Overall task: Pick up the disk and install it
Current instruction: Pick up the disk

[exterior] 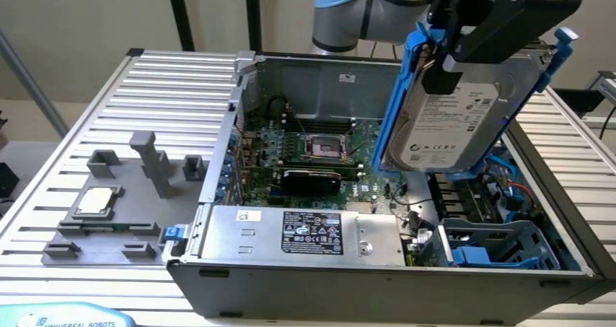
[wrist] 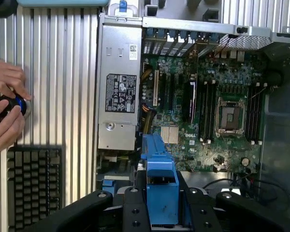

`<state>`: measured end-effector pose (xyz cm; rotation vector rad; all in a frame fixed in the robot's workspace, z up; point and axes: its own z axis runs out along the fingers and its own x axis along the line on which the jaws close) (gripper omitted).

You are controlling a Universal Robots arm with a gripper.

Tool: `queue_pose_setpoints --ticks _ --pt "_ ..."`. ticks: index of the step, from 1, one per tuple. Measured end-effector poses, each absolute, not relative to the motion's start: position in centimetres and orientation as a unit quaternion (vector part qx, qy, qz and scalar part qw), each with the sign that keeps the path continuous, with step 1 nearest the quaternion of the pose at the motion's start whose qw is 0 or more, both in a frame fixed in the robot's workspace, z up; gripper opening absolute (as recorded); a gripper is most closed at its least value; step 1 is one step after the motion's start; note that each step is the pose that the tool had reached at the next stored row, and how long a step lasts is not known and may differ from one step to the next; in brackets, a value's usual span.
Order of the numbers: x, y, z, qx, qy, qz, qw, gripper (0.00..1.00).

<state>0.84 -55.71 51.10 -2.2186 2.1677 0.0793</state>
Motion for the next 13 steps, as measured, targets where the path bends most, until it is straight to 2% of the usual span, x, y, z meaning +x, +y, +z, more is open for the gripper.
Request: queue_pose_setpoints --ticks 13 --pt "4.5 -59.2 50.6 -0.715 0.699 0.026 0.019 0.33"
